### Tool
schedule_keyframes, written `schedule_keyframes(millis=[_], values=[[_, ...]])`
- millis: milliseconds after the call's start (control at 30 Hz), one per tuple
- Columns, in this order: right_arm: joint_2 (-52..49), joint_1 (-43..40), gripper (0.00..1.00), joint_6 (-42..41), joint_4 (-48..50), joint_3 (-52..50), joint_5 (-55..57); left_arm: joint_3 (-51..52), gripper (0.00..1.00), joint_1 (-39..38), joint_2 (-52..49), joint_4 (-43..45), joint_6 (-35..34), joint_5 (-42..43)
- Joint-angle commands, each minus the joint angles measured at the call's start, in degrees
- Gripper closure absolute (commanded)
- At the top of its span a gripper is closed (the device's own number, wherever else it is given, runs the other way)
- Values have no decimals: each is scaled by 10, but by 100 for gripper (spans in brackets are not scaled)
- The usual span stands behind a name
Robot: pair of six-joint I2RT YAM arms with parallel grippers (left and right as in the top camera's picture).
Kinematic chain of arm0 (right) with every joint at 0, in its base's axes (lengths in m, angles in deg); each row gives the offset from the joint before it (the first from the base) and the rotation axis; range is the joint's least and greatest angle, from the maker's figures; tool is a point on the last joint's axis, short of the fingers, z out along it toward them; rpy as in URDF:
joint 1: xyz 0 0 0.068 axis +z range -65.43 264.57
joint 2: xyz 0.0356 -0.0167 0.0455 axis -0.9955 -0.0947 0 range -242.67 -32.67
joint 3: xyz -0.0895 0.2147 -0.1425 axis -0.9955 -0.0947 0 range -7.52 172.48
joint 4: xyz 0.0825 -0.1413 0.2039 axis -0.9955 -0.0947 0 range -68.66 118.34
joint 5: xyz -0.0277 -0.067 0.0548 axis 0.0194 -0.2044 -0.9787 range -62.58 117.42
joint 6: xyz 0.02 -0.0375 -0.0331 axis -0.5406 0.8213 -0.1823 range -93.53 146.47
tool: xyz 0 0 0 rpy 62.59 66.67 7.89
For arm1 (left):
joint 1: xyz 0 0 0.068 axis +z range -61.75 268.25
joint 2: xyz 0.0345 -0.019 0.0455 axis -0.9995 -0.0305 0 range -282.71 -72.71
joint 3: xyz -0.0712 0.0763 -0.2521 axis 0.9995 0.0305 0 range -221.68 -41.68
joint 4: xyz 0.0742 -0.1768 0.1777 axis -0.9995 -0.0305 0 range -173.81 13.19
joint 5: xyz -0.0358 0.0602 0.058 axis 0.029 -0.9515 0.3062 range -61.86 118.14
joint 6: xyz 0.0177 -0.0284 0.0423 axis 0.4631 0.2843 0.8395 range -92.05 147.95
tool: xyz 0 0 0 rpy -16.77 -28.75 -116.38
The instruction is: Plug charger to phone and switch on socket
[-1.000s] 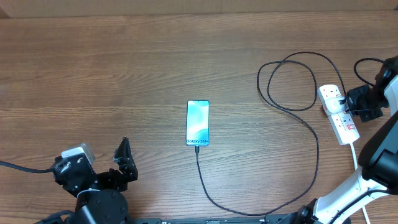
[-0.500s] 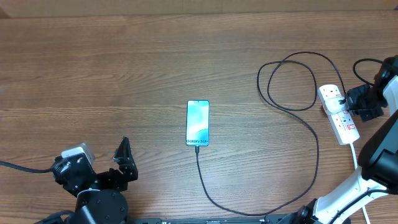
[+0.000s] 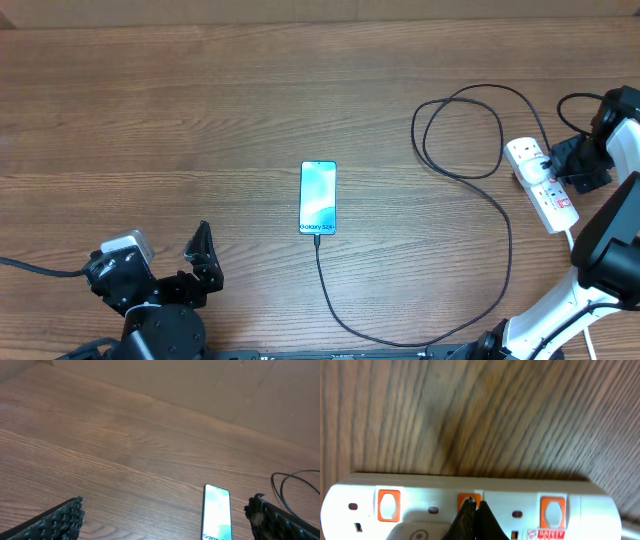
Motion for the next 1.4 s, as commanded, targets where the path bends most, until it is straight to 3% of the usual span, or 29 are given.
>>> schedule_keyframes(millis=[0, 400, 1367], values=[[-3, 9, 96, -10, -7, -5, -59, 5, 0, -4, 6, 2, 2, 0], [-3, -38, 96, -9, -16, -5, -65, 5, 0, -4, 6, 3, 2, 0], [-22, 9, 96, -46, -19, -10, -47, 5, 0, -4, 6, 5, 2, 0]])
